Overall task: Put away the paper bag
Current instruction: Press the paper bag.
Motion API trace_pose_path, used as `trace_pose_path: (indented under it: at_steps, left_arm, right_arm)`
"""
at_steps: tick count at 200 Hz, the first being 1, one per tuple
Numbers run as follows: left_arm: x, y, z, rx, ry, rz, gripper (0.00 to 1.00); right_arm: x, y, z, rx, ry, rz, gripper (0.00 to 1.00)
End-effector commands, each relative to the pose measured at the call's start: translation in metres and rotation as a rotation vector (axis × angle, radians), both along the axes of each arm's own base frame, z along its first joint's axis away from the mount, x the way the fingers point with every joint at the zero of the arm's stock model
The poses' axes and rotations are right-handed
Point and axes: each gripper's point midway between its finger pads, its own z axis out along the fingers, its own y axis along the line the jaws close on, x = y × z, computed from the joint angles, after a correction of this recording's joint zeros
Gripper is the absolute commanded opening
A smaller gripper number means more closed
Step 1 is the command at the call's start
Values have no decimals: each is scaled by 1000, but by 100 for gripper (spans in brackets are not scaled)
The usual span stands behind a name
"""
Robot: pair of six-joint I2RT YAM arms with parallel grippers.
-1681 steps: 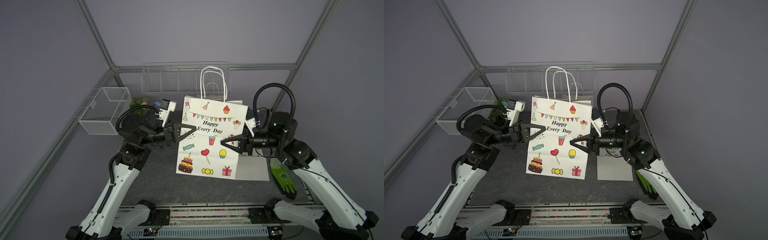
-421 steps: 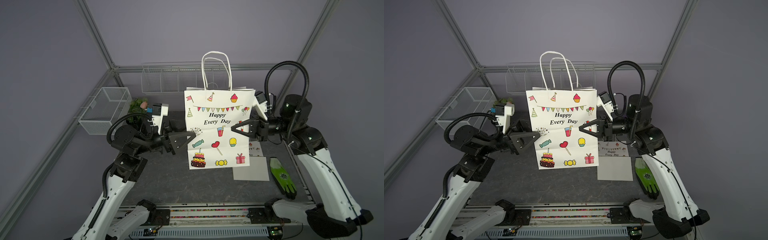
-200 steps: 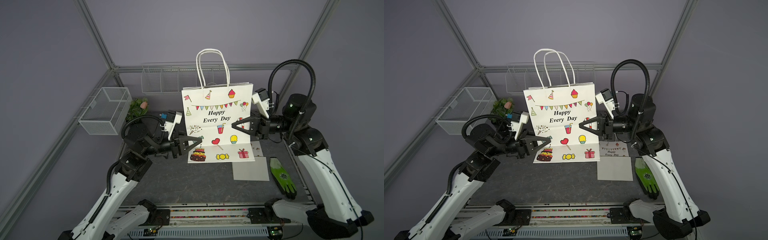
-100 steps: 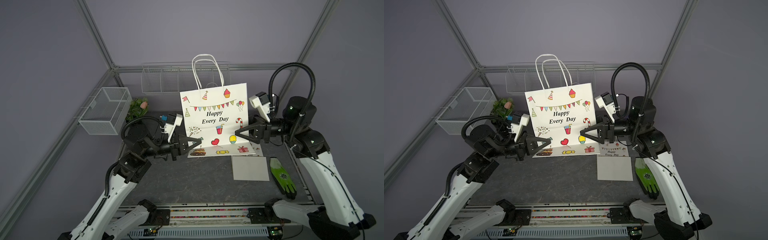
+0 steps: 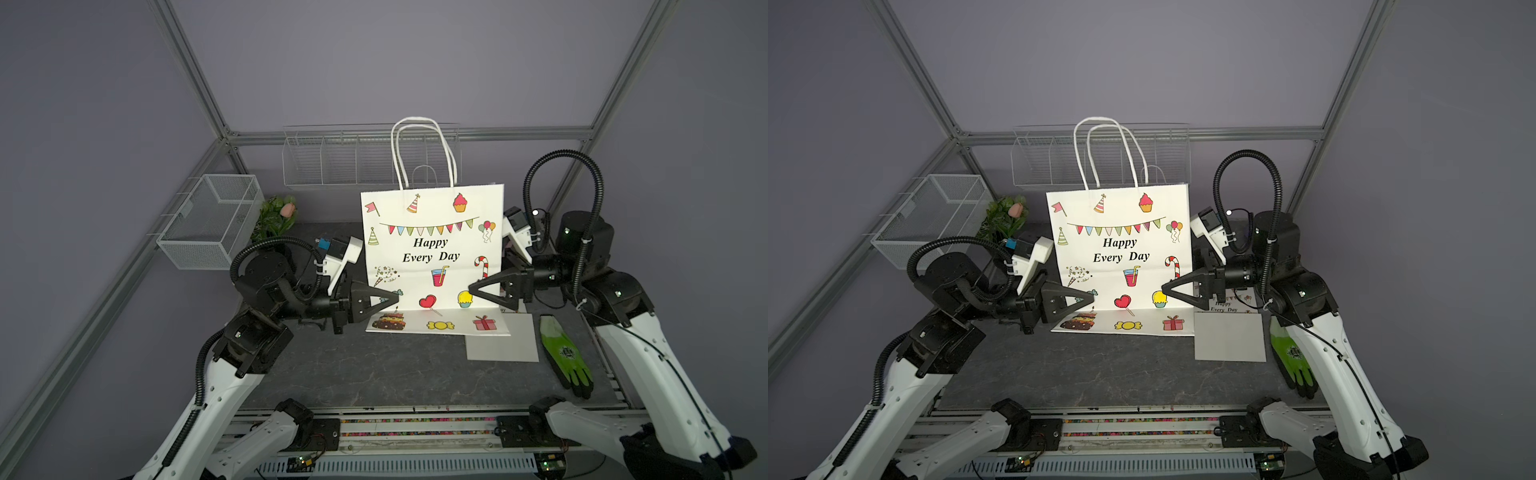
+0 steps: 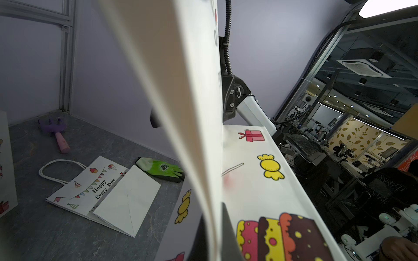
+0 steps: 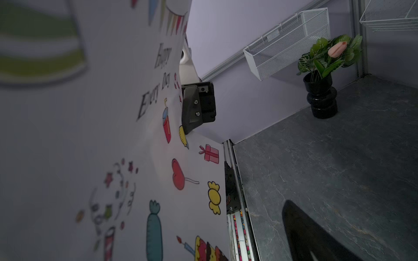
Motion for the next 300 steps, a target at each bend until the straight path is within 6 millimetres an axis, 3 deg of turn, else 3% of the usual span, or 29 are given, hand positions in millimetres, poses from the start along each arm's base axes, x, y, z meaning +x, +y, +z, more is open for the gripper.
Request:
trace_pose_path:
  at_steps: [1, 36, 106, 115, 123, 141, 152, 159, 203, 300]
  left_arm:
    - [-5, 1, 9, -6, -36, -21, 0]
    - [5, -6, 4, 7, -6, -20, 0]
    - [20, -11, -4, 22, 24, 18, 0]
    - [22, -11, -4, 23, 24, 26, 8]
    - [24, -11, -3, 25, 26, 34, 22]
    - [27, -10, -4, 38, 21, 53, 76]
    - [31, -5, -5, 57, 8, 103, 94]
    - [35, 1, -3, 66, -2, 151, 100]
    - [72, 52, 3, 77, -35, 481, 99]
    - [103, 51, -21, 1, -10, 551, 100]
  right_arm:
    - [-11, 1, 5, 34, -33, 44, 83]
    - [-20, 0, 5, 49, -50, 67, 55]
    - [-21, 1, 0, 49, -49, 77, 13]
    - [-20, 1, -1, 47, -50, 68, 9]
    - [-20, 0, -1, 46, -51, 63, 7]
    - [-14, -2, -1, 38, -45, 33, 7]
    - [-10, -4, -2, 33, -36, 16, 7]
    - [-7, -5, -3, 31, -27, 9, 7]
    - [14, -11, 2, 37, 17, -56, 7]
    - [79, -14, 2, 57, 141, -180, 7]
